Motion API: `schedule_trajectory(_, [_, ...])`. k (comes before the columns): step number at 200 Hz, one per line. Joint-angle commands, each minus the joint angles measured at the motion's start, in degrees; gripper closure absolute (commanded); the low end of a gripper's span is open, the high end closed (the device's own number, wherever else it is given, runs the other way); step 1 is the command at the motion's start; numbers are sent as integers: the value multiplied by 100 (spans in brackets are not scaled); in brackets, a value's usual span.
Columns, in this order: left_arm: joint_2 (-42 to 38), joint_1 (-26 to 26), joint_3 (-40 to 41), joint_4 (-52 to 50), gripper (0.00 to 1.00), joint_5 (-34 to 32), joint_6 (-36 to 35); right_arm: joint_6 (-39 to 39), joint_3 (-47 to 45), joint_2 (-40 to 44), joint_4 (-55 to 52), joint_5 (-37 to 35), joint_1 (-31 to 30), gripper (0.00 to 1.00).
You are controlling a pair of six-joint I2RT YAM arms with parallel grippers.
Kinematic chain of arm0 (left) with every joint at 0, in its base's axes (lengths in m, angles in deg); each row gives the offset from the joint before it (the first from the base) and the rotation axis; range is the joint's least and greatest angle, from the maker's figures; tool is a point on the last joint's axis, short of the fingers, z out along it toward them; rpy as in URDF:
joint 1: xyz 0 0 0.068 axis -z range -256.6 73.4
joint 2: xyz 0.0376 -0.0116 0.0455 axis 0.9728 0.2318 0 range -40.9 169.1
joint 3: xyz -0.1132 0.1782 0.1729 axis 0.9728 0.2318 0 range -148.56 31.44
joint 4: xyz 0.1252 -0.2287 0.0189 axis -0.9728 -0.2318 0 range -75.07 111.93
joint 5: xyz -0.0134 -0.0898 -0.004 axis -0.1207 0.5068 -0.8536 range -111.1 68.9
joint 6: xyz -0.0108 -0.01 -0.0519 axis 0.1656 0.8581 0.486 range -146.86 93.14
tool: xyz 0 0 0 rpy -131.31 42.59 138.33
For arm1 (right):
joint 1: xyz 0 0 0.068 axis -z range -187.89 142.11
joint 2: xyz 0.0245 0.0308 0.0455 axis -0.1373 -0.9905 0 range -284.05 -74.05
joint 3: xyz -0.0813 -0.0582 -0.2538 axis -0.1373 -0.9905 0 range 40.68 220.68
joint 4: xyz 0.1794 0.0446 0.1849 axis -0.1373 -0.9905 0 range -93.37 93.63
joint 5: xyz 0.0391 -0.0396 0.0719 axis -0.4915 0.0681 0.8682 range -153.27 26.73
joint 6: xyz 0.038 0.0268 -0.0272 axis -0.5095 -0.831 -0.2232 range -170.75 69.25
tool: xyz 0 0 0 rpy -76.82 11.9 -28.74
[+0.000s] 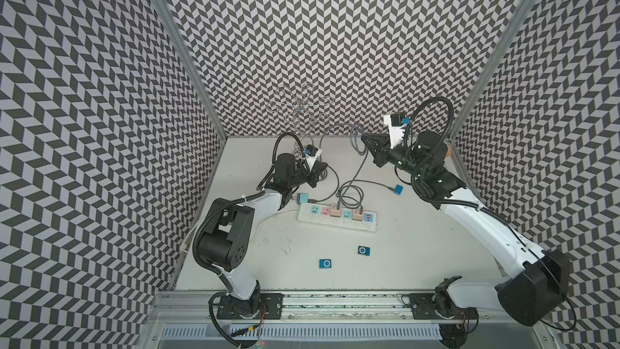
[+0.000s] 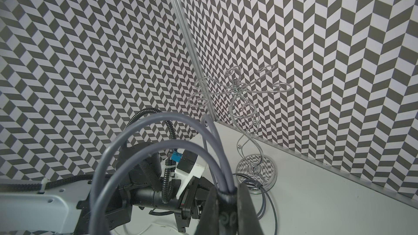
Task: Charge mp3
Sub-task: Pick up the charging cable from the center of the board.
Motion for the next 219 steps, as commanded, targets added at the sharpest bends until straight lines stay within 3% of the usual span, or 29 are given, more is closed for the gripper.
schedule_trajectory(1, [-163, -28, -131, 100, 100, 342, 102, 37, -17, 213, 409, -172, -14, 100])
schedule_trajectory(54, [-639, -54, -116, -457, 100, 686, 636, 37, -484, -145, 622, -1159, 317, 92])
schedule_trajectory(72, [-793, -132, -33, -349, 100, 918, 1079, -66, -467, -573, 677, -1052, 508, 90])
schedule_trajectory(90, [-904, -153, -46, -372, 100, 1050, 1290, -52, -270, -1071, 508, -840, 562, 83])
schedule_trajectory(120, [-980, -155, -120, -409, 100, 1308, 1638, -47, 343, -1842, -192, -518, 564, 72])
schedule_trajectory(153, [-915, -154, -165, -290, 100, 1604, 2100, 11, 1073, -2460, -1132, -698, 585, 60])
schedule_trajectory(188, [-684, -151, -355, -139, 100, 1845, 2698, 122, 1705, -2700, -2041, -997, 669, 51])
schedule_trajectory(219, [-528, -151, -449, -66, 100, 1837, 3057, 414, 1521, -2334, -1982, -917, 697, 50])
